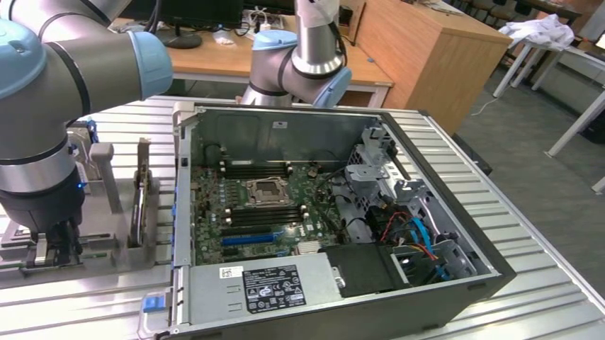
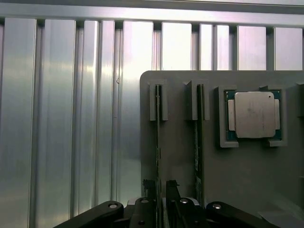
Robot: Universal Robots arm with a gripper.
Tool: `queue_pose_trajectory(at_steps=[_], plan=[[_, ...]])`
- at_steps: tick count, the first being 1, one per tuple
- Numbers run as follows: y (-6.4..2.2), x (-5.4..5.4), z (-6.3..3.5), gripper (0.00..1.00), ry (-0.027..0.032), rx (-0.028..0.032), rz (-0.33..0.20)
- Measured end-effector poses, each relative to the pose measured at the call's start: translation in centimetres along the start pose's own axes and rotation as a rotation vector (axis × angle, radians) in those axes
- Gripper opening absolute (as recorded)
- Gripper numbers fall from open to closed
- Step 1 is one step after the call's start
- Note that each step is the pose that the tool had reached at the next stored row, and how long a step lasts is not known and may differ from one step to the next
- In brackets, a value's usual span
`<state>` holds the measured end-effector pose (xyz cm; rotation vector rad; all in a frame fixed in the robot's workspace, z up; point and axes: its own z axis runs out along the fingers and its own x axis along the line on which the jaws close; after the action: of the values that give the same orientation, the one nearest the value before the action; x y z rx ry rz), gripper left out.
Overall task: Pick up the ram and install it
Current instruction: 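Pick up the ram and move it above insertion slot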
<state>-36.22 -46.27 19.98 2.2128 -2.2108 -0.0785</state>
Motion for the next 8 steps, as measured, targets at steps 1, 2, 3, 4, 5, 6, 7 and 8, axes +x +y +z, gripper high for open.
queue_pose_trajectory(at_steps=[1,2,3,4,5,6,7,8], plan=[[0.00,0.00,0.00,0.22,0.0000,0.0000,0.000],[0.00,0.00,0.00,0.16,0.0000,0.0000,0.000],[0.00,0.00,0.00,0.16,0.0001,0.0000,0.000],[0.00,0.00,0.00,0.12,0.0001,0.0000,0.000],[0.00,0.00,0.00,0.12,0.0000,0.0000,0.000],[0.00,0.00,0.00,0.12,0.0000,0.0001,0.000],[0.00,0.00,0.00,0.12,0.0000,0.0001,0.000],[0.00,0.00,0.00,0.12,0.0000,0.0001,0.000]])
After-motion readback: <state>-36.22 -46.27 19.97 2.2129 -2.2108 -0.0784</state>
